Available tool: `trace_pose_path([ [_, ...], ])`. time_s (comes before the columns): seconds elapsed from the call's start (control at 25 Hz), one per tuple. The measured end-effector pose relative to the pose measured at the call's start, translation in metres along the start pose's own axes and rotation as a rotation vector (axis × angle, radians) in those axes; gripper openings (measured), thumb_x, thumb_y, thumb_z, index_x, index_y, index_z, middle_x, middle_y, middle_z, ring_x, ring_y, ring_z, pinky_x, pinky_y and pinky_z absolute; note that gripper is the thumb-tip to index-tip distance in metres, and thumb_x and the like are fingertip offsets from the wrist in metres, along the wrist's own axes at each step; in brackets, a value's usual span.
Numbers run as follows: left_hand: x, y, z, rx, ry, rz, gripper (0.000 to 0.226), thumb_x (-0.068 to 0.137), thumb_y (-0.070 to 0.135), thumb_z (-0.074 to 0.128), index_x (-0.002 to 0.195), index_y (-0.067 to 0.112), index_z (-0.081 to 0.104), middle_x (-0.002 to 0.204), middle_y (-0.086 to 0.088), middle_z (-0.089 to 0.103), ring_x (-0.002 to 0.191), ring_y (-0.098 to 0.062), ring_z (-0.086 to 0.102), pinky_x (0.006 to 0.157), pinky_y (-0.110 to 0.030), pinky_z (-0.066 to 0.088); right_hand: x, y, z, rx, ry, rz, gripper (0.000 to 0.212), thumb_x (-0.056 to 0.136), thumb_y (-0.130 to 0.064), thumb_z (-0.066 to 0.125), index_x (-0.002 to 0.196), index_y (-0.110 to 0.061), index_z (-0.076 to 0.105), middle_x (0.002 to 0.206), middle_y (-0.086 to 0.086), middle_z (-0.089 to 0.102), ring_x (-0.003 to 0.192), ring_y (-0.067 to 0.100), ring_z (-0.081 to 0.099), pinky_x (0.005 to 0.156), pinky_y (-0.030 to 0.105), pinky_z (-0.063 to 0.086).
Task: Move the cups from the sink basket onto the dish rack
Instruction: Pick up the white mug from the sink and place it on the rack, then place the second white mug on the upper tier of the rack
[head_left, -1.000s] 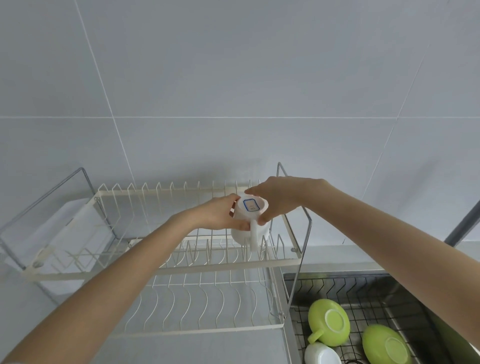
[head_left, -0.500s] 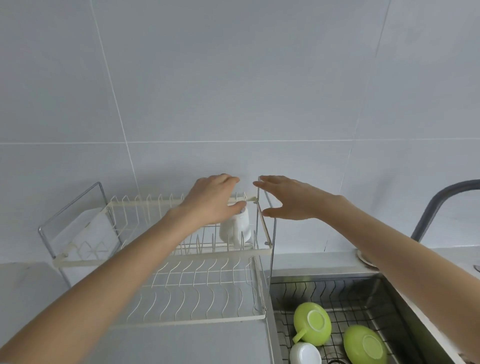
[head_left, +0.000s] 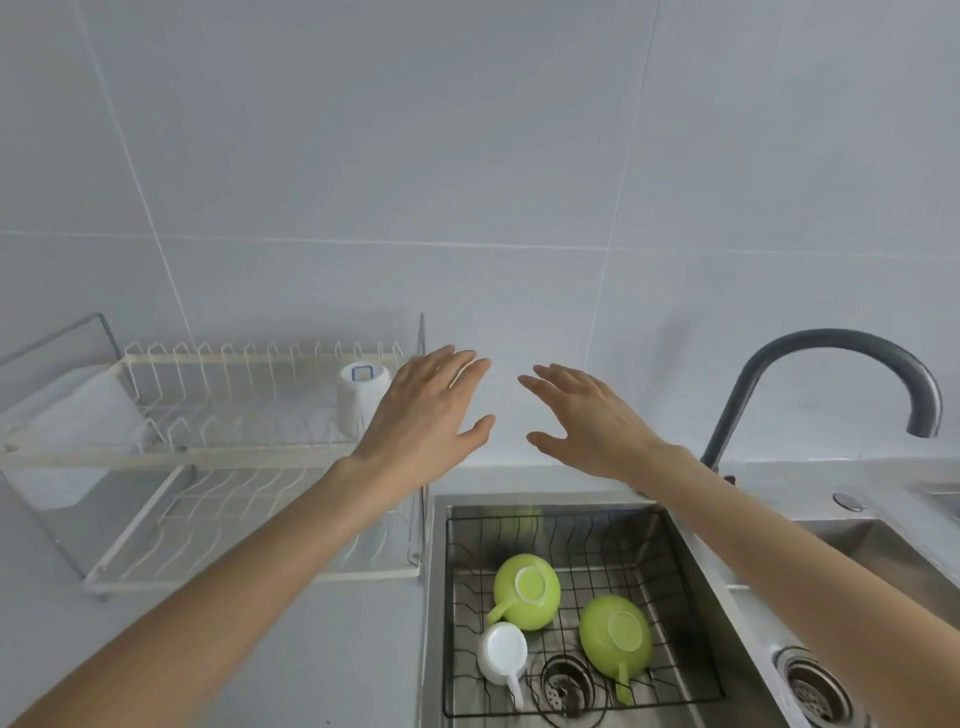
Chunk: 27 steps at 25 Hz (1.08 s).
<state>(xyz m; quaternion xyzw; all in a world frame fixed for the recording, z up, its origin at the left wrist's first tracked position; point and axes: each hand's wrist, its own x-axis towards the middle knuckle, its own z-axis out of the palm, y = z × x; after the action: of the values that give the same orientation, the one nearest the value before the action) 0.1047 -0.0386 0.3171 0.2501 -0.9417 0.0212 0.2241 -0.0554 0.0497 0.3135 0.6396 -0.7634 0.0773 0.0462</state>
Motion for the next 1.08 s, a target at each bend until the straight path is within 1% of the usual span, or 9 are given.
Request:
trace_pose_path([
  [0.16, -0.004, 0.025, 0.034, -0.016, -0.042, 0.0, 0.055, 0.087, 0.03, 0.054, 0.136, 0.009, 0.038, 0.144, -0.011, 0.043, 0.135, -0.027, 0.036, 0.113, -0.04, 0.025, -0.019, 0.027, 0.028, 0.049, -0.071, -0.004, 0.064, 0.091, -0.034, 0.049, 0.145, -0.02, 0.017, 0.157, 0.004, 0.016, 0.145, 0.02, 0.01, 0.118, 0.033, 0.012],
  [0.32, -0.014, 0.035, 0.066, -0.046, -0.138, -0.037, 0.059, 0.088, 0.033, 0.05, 0.139, 0.012, 0.03, 0.149, -0.008, 0.034, 0.138, -0.022, 0.03, 0.114, -0.037, 0.022, -0.033, 0.041, 0.055, 0.093, -0.112, -0.01, 0.066, 0.09, -0.032, 0.052, 0.145, -0.019, 0.018, 0.156, 0.005, 0.017, 0.146, 0.02, 0.007, 0.118, 0.034, 0.014],
  [0.4, -0.016, 0.048, 0.096, -0.044, -0.254, -0.067, 0.062, 0.089, 0.037, 0.047, 0.142, 0.014, 0.023, 0.152, -0.005, 0.028, 0.14, -0.02, 0.025, 0.115, -0.035, 0.02, -0.041, 0.057, 0.079, 0.137, -0.177, 0.005, 0.067, 0.089, -0.031, 0.053, 0.145, -0.019, 0.019, 0.156, 0.005, 0.017, 0.146, 0.019, 0.006, 0.117, 0.034, 0.016],
  [0.48, -0.027, 0.045, 0.108, -0.034, -0.322, -0.096, 0.064, 0.09, 0.04, 0.045, 0.143, 0.016, 0.018, 0.153, -0.003, 0.024, 0.14, -0.018, 0.023, 0.115, -0.034, 0.019, -0.048, 0.058, 0.095, 0.165, -0.196, 0.01, 0.067, 0.088, -0.031, 0.053, 0.144, -0.019, 0.019, 0.156, 0.005, 0.018, 0.146, 0.019, 0.006, 0.117, 0.035, 0.017],
  [0.64, -0.041, 0.044, 0.148, -0.074, -0.46, -0.155, 0.067, 0.089, 0.04, 0.046, 0.144, 0.016, 0.015, 0.153, -0.003, 0.023, 0.14, -0.02, 0.024, 0.114, -0.035, 0.023, -0.057, 0.067, 0.138, 0.206, -0.281, 0.026, 0.068, 0.088, -0.03, 0.054, 0.145, -0.018, 0.019, 0.155, 0.003, 0.02, 0.145, 0.019, 0.008, 0.117, 0.034, 0.016],
  [0.84, -0.062, 0.036, 0.194, -0.132, -0.63, -0.218, 0.07, 0.088, 0.037, 0.05, 0.144, 0.016, 0.013, 0.153, -0.003, 0.021, 0.139, -0.021, 0.023, 0.113, -0.035, 0.026, -0.059, 0.069, 0.189, 0.271, -0.405, 0.056, 0.068, 0.088, -0.026, 0.055, 0.144, -0.018, 0.019, 0.155, 0.003, 0.021, 0.145, 0.019, 0.011, 0.117, 0.036, 0.019],
  [0.96, -0.072, 0.032, 0.221, -0.165, -0.722, -0.259, 0.07, 0.087, 0.033, 0.052, 0.143, 0.016, 0.014, 0.151, -0.002, 0.024, 0.137, -0.022, 0.027, 0.109, -0.035, 0.031, -0.06, 0.067, 0.214, 0.301, -0.488, 0.072, 0.066, 0.089, -0.023, 0.053, 0.144, -0.019, 0.018, 0.155, 0.003, 0.021, 0.143, 0.02, 0.017, 0.113, 0.034, 0.026],
  [1.08, -0.082, 0.031, 0.249, -0.192, -0.802, -0.298, 0.069, 0.087, 0.03, 0.053, 0.143, 0.016, 0.015, 0.149, -0.003, 0.027, 0.135, -0.022, 0.03, 0.104, -0.036, 0.037, -0.06, 0.062, 0.241, 0.338, -0.575, 0.111, 0.066, 0.088, -0.019, 0.054, 0.144, -0.02, 0.018, 0.154, 0.002, 0.023, 0.14, 0.022, 0.025, 0.104, 0.038, 0.037],
])
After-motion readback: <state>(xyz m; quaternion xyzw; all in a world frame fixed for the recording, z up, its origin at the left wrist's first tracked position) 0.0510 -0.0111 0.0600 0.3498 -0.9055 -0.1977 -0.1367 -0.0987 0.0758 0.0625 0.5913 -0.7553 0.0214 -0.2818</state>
